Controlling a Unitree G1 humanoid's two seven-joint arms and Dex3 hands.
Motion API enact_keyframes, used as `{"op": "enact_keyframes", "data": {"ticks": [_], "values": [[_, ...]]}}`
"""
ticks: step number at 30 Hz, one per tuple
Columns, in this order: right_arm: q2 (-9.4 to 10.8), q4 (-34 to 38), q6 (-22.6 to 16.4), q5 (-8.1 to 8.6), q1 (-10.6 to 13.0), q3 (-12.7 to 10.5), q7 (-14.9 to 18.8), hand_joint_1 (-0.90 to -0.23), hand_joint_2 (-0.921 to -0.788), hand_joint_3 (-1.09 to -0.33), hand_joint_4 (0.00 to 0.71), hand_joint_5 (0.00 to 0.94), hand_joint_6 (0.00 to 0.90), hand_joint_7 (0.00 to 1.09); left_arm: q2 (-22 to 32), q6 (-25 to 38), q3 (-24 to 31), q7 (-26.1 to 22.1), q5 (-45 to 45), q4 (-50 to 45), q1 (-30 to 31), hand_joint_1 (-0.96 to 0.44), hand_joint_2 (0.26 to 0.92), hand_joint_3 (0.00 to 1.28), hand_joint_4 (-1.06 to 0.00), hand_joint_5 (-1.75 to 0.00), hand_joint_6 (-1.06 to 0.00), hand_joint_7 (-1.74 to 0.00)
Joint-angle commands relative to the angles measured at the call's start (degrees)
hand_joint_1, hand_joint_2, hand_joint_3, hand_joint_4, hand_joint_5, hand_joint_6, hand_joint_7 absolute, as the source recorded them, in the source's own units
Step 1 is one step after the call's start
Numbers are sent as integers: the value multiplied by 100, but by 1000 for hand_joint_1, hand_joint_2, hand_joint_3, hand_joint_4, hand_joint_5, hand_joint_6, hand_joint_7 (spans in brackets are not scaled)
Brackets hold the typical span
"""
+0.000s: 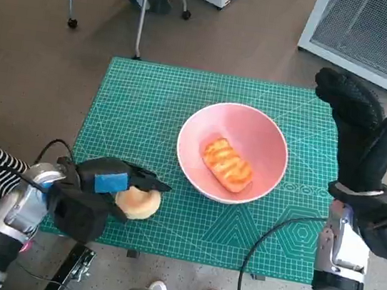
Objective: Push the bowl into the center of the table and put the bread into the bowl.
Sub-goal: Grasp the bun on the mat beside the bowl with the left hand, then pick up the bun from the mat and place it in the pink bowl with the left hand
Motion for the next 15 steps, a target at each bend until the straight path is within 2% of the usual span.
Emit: {"op": "enact_keyframes", "data": {"ticks": [1, 4, 15], "values": [[-50, 36, 33, -45, 87, -12, -12, -688, -921, -696, 149, 1, 45, 424, -15, -207, -136, -71, 28, 182, 36, 2, 870, 129, -732, -1083, -627, -1114], [-51, 35, 26, -50, 87, -16, -16, -689, -921, -697, 149, 0, 44, 423, -11, -380, -123, -82, -71, 276, -1, 2, 866, 137, -755, -1045, -626, -1207], [-48, 119, -13, -58, 47, -31, -9, -690, -921, -696, 150, 1, 45, 422, 55, -951, 70, -122, -511, 414, -204, 3, 880, 119, -736, -1076, -632, -1212]]}}
